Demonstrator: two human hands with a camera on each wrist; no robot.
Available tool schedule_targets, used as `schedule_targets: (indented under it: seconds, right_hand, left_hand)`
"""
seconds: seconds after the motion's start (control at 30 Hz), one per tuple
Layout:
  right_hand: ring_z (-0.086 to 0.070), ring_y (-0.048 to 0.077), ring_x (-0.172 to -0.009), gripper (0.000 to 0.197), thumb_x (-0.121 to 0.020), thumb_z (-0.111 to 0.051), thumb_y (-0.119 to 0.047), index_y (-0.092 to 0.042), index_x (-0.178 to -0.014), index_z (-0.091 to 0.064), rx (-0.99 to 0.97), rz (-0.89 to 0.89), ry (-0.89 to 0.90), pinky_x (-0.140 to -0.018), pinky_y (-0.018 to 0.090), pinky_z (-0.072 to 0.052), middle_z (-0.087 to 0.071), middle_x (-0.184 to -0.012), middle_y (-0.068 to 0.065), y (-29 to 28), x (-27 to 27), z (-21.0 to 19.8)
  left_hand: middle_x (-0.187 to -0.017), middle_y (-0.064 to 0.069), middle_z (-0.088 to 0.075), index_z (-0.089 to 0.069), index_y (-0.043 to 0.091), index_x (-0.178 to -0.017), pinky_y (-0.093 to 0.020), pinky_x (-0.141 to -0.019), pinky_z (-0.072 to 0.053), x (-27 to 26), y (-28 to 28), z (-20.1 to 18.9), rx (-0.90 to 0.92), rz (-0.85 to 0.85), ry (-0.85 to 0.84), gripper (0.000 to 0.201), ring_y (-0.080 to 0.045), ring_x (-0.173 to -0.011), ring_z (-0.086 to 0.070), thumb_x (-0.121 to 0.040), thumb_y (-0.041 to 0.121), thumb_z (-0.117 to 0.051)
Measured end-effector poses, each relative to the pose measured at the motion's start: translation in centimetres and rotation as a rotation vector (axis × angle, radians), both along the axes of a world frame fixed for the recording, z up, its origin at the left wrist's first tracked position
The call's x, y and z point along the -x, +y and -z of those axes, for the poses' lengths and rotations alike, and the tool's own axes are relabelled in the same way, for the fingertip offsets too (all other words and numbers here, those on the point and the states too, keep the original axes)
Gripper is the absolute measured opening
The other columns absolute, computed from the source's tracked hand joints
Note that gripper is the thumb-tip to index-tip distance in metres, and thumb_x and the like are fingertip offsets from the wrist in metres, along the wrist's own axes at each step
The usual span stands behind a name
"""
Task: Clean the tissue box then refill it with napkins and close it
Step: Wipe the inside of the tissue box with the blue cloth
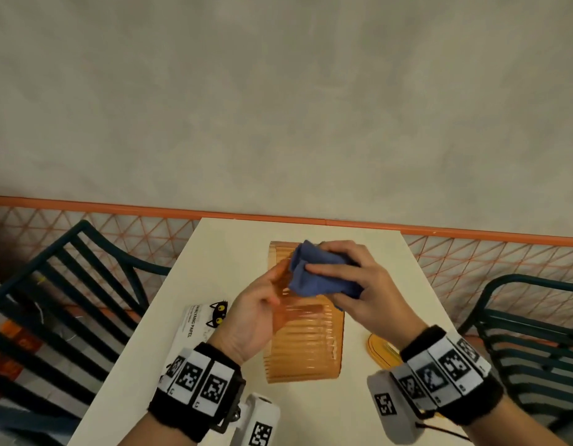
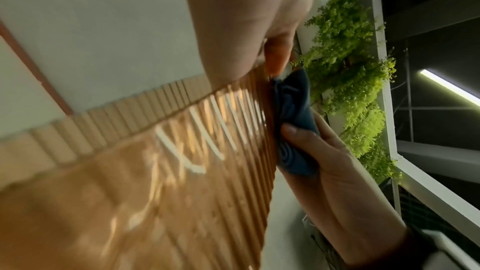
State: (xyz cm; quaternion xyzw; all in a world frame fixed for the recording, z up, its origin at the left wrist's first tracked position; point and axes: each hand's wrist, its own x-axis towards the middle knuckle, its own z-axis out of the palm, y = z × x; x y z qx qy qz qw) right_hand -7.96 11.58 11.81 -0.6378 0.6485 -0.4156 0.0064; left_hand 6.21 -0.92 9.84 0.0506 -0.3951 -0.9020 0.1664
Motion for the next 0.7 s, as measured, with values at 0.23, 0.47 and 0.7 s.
schedule_targets:
  seconds: [0.23,0.47,0.7]
  right_hand:
    - [-0.037,0.021,-0.127,0.026,-0.085,-0.058,-0.022,-0.028,-0.108,-0.069,-0.001,-0.092,0.470,-0.106,0.026,-0.036,-0.051,-0.127,-0.007,1.2,-1.6,2.1]
    - [-0.040,0.017,-0.119,0.039,-0.078,-0.053,-0.035,-0.037,-0.117,-0.060,-0.072,0.099,0.321,-0.090,0.036,-0.040,-0.054,-0.122,-0.013,-0.1,-2.3,-1.2]
    - [-0.047,0.014,-0.107,0.039,-0.082,-0.052,-0.027,-0.023,-0.119,-0.063,-0.065,0.097,0.165,-0.093,0.032,-0.044,-0.056,-0.118,-0.005,-0.6,-1.2,-1.7]
  left_hand:
    - [-0.096,-0.011,-0.073,-0.068,0.009,-0.103,-0.032,-0.078,-0.053,0.5,-1.2,0.6,-0.016,-0.151,-0.221,0.057,-0.021,-0.086,-0.069,-0.096,0.050,-0.030]
    - [-0.074,-0.001,-0.073,-0.064,0.012,-0.088,-0.024,-0.068,-0.056,1.1,-0.8,0.2,0.248,-0.210,-0.280,0.037,-0.011,-0.071,-0.070,-0.101,0.024,-0.031]
    - [-0.103,-0.003,-0.072,-0.063,0.021,-0.113,-0.036,-0.098,-0.047,0.6,0.2,1.0,0.431,-0.275,-0.201,0.035,-0.026,-0.111,-0.062,-0.102,0.021,-0.030]
